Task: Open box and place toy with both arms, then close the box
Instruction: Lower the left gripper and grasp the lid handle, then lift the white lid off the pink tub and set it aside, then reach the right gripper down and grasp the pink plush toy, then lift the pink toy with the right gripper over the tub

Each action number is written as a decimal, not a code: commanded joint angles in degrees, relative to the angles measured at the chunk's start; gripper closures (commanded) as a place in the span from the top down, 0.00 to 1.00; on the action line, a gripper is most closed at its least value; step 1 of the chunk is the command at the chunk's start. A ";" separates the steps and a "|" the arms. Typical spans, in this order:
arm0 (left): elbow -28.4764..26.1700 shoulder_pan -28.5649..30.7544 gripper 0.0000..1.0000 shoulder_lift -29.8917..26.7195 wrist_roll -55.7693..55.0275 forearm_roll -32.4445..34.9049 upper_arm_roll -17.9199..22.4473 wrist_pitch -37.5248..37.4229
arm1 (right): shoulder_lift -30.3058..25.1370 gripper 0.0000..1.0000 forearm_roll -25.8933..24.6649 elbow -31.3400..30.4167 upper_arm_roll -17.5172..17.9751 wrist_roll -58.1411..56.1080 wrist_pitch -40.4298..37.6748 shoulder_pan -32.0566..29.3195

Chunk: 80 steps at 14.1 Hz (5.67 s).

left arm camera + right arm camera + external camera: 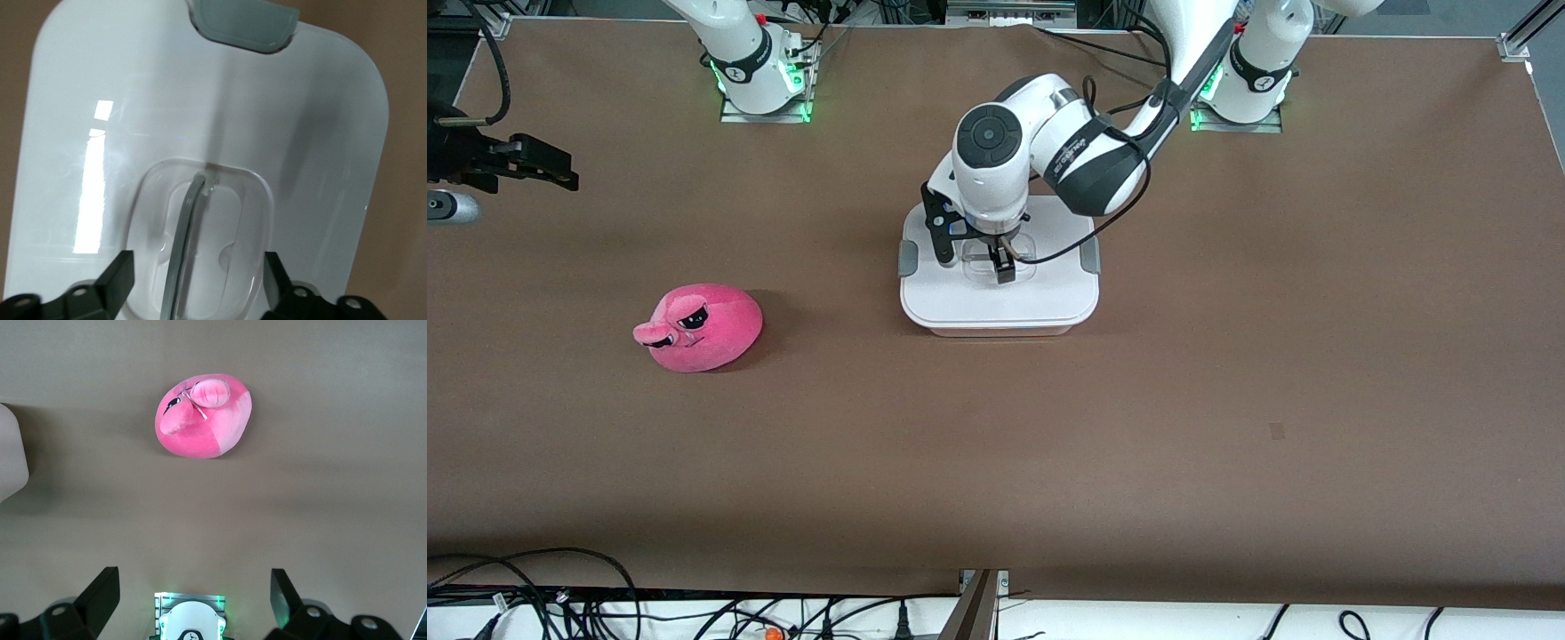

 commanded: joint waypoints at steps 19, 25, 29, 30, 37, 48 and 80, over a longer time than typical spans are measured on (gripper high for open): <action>0.73 7.03 0.00 -16.36 -0.60 0.77 0.43 -24.26 | 0.67 1.00 -0.43 1.64 0.19 0.73 -0.36 0.12; 1.00 26.45 0.00 -20.95 16.86 1.47 0.78 -35.98 | 7.15 1.00 -0.08 1.46 0.72 1.34 3.50 0.56; 4.07 39.72 0.00 -20.42 36.36 0.43 1.13 -36.79 | 14.81 1.00 0.01 0.94 0.63 -3.63 9.91 0.47; 4.34 42.62 0.00 -20.33 39.19 -0.45 0.87 -36.87 | 17.00 1.00 0.09 0.93 0.63 -8.89 11.58 0.38; 4.16 43.79 0.00 -20.16 45.61 5.34 0.60 -37.05 | 18.69 1.00 0.44 -8.55 0.19 -27.98 20.73 0.12; 4.43 44.50 0.00 -18.31 51.60 3.76 0.78 -36.96 | 20.27 1.00 0.53 -13.48 -1.22 -36.36 28.37 -0.15; 3.99 46.34 0.00 -18.31 51.87 3.05 0.78 -37.49 | 21.15 0.00 -7.27 8.05 23.92 -27.74 7.82 17.06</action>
